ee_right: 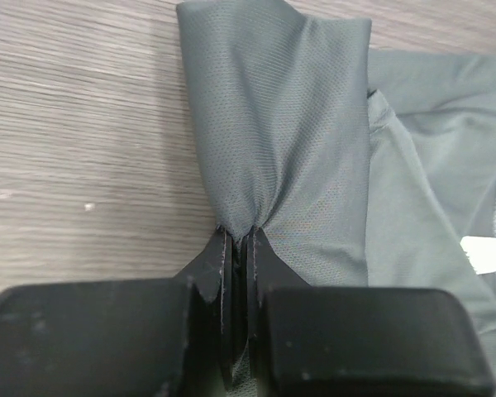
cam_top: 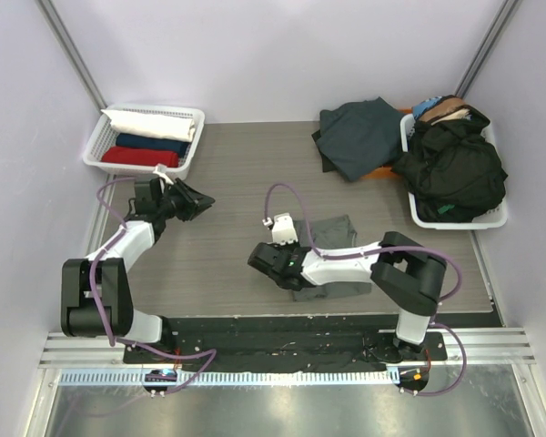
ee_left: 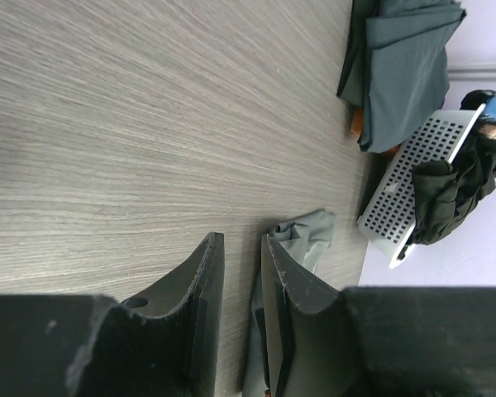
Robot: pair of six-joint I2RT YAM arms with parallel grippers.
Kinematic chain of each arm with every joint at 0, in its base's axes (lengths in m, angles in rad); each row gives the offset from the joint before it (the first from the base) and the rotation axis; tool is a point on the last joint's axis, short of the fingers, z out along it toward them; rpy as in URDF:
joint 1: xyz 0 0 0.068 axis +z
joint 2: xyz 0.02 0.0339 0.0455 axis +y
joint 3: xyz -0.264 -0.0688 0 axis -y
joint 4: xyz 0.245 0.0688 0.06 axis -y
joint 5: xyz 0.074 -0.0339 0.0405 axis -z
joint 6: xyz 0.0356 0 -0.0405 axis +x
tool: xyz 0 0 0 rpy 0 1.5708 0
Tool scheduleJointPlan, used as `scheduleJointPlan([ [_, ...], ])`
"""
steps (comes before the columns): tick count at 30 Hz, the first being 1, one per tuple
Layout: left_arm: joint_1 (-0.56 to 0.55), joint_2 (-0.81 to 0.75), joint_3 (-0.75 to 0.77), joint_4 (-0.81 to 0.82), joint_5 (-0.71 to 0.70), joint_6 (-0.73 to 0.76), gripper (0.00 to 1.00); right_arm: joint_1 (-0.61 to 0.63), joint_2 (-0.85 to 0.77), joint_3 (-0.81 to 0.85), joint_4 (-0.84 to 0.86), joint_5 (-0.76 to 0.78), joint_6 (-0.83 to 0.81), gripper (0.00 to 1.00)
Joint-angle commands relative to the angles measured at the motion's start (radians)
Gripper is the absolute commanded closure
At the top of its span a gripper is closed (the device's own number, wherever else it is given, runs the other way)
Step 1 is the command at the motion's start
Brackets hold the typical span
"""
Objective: Roll the t-shirts
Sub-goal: Roll the T-shirt to the center of the board.
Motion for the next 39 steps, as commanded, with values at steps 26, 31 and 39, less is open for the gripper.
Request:
scheduleJointPlan([
  [26, -0.310, 0.119, 0.054, 0.151, 0.017, 0.096, 0.71, -0.414, -0.218, -0.526, 1.106, -0.971, 0.258, 0.99],
  [31, -0.393, 0.173, 0.084, 0.183, 0.017, 0.119, 0.71, -0.486, -0.186, -0.576, 1.246, -1.091, 0.338, 0.99],
  [39, -0.501, 0.278, 0.198, 0.192, -0.012, 0.149, 0.71, -0.562, -0.085, -0.618, 1.371, -1.215, 0.444, 0.99],
])
